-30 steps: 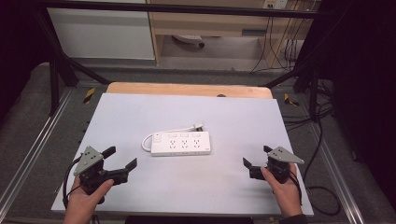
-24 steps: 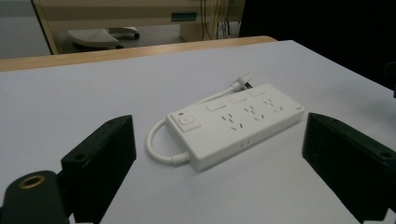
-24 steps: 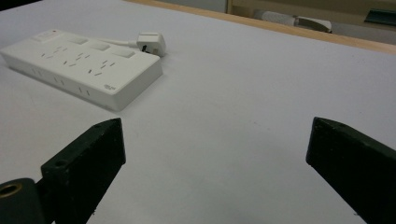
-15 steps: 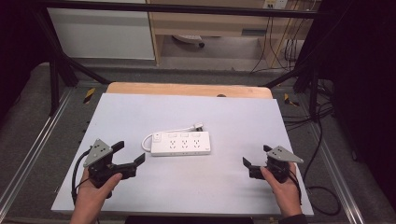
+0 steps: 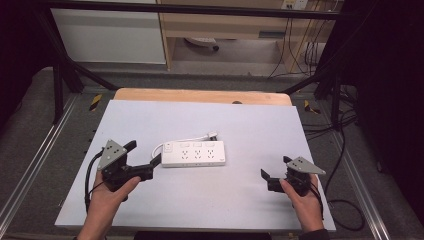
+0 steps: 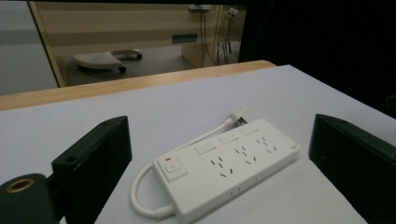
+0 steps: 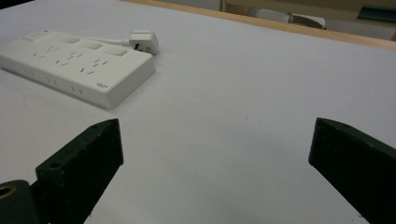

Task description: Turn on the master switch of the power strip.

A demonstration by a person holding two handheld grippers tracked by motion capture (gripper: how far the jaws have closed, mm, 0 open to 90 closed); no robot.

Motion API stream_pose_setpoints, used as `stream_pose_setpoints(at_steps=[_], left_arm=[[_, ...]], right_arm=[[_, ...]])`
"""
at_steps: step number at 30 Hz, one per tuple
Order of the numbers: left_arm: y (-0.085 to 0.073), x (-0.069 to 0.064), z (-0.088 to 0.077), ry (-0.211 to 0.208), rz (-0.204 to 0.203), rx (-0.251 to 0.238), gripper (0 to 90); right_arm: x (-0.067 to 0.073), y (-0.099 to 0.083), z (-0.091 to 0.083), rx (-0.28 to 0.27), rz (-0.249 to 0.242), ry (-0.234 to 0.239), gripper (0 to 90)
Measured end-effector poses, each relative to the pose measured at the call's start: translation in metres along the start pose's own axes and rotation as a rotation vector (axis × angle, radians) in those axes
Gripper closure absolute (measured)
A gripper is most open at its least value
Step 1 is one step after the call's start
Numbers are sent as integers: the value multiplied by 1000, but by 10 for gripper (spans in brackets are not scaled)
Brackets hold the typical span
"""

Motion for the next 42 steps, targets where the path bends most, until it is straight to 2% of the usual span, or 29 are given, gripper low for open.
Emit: stream_pose_setpoints(at_steps=[9,13,14,18,21,24,29,32,42], left_arm=[[7,2,18,-3,-7,19,70],[12,1,26,-1,2,19,66],[12,1,28,6,-3,17,66],[14,0,36,49,29,13,60],[15,-1,44,33,12,21,61],[15,-4,52,27,18,42,61],[16,-5,63,8,31,67,61],[18,-5,65,-6,27,53,61],[19,6,71,20,-1,50,63]], right_arm=[[1,-4,2,25,1,-3,45],[0,-1,2,15,3,-4,45],[0,-1,3,15,8,-3,45],[1,-3,4,25,8,-5,43],[-1,-7,5,40,14,-6,43],[-3,-7,7,35,42,2,45],[-1,-6,7,38,21,14,45],[1,-7,8,42,15,17,45],[1,-8,9,50,12,20,42]])
Point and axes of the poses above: each handheld gripper's, and its own axes: z roughly forward along the jaws, y roughly out of its top, x roughly to its left, the point moved 4 cm from there along z, roughly forward along the jaws, and after that the axes turned 7 degrees about -y, right-handed, at the moved point
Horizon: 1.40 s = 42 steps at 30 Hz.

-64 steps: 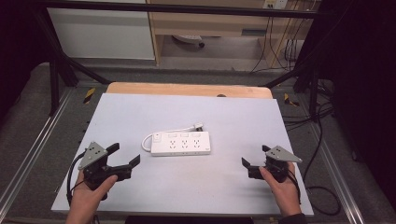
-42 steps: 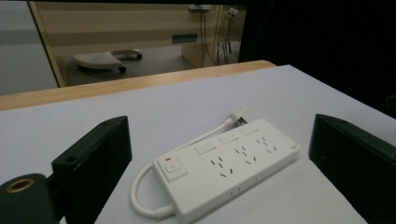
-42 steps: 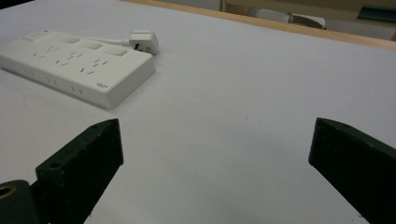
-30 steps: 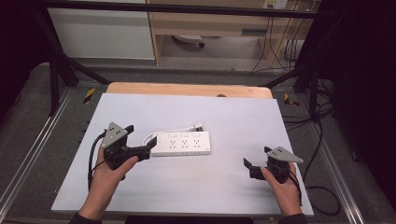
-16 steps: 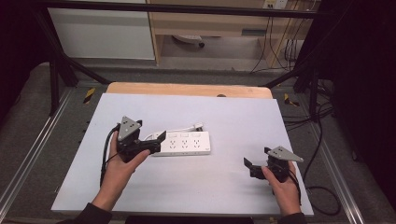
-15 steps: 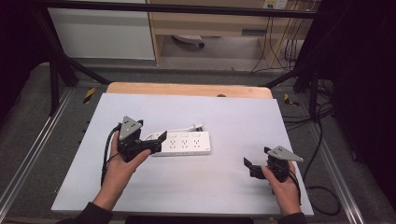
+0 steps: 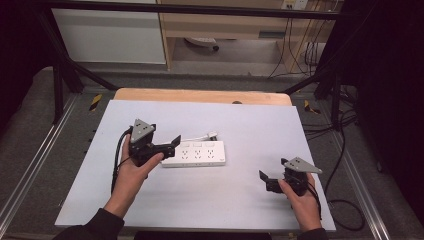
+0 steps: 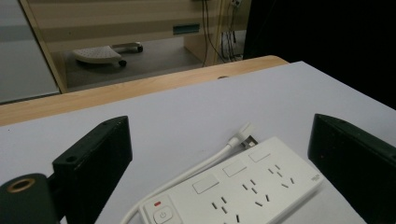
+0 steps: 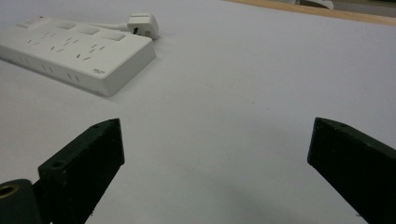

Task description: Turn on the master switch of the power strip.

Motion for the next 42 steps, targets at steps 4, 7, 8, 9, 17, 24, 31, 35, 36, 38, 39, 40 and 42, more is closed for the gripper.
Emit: stream_pose_setpoints(at_steps=[4,7,8,9,17,24,31,35,36,38,39,40,42], left_arm=[[-3,6,8,2,-18,17,65],[-4,8,13,4,-15,27,66],[-4,8,15,5,-15,26,66],[-4,9,17,7,-16,26,66],[-12,16,35,30,-46,63,72],[-18,24,47,70,-64,104,117],[-23,25,52,81,-52,137,249],[-26,26,55,96,-37,152,342],[-27,27,56,95,-32,159,363],[-29,28,59,101,-25,174,402],[-30,28,59,99,-32,178,421],[-31,29,60,87,-45,178,444],[-32,29,61,78,-48,182,487]], right_arm=[[0,1,2,2,-2,5,42],[0,1,3,1,-15,10,42],[1,1,3,2,-15,14,42],[1,1,3,3,-15,15,42],[3,2,3,-2,-26,27,42],[2,1,3,6,-26,23,42],[3,1,2,7,-25,23,42],[3,1,2,5,-22,25,42],[3,1,2,5,-23,24,43],[3,1,2,5,-24,25,42],[3,1,2,5,-24,25,42],[3,0,2,7,-27,26,42],[3,1,2,8,-27,25,42]])
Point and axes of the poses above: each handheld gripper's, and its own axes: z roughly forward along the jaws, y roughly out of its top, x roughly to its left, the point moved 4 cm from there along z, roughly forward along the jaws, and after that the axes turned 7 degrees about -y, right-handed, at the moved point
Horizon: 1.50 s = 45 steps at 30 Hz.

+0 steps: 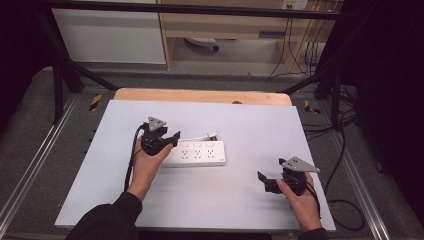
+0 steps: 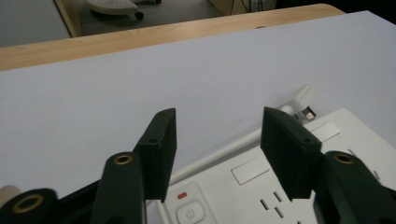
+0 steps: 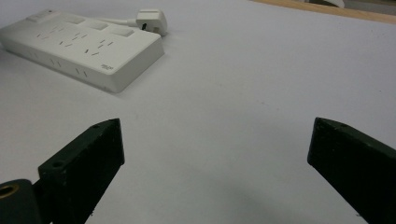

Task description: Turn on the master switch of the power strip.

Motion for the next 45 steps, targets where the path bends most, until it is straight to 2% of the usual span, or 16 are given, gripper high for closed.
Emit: stream_pose_setpoints(at_steps=[3,5,8,14,20,23,29,38,45], left_arm=[[-1,0,0,-30,-21,-5,541],[-2,-1,0,-43,-18,-1,591],[-4,-1,1,-43,1,3,668],[-9,2,5,-50,6,25,811],[-13,6,7,-59,4,36,897],[-15,8,7,-72,-14,37,899],[-20,13,8,-70,-29,47,899],[-25,17,10,-60,-20,81,900],[-32,22,11,-52,-31,101,900]], right_arm=[[1,0,0,0,3,2,42],[0,0,0,2,-3,3,42],[0,-1,1,5,-2,1,42],[2,0,0,5,-7,5,42],[1,0,0,5,-7,4,42],[1,0,0,5,-6,4,42],[2,0,0,6,-7,6,41],[2,0,1,8,-8,7,41],[2,-1,1,12,-5,11,41]])
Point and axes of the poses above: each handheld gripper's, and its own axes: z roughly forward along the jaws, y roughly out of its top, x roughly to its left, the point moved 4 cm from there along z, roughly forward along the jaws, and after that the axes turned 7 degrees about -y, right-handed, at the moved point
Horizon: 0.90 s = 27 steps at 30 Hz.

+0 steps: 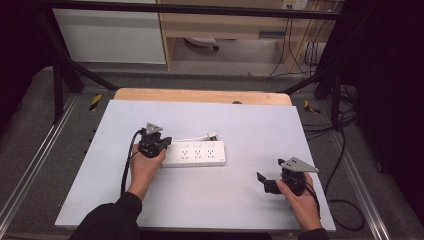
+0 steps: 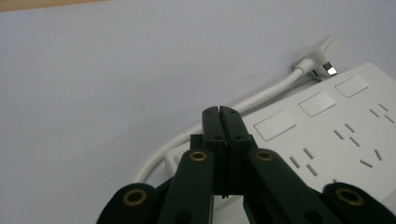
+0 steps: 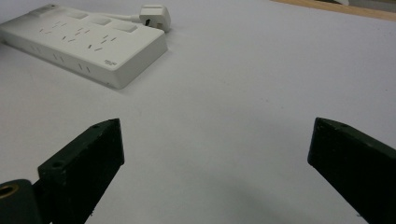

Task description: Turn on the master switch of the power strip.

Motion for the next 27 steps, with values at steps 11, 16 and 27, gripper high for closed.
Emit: stream_pose_setpoints(at_steps=[11,16,27], left_arm=[[-10,2,-1,4,-16,16,900],[-11,2,-1,5,-15,18,900],[-12,1,-1,7,-8,20,900]], right_arm=[[1,0,1,4,-9,1,40],[1,0,0,5,-4,4,40],[1,-1,1,7,-13,6,37]])
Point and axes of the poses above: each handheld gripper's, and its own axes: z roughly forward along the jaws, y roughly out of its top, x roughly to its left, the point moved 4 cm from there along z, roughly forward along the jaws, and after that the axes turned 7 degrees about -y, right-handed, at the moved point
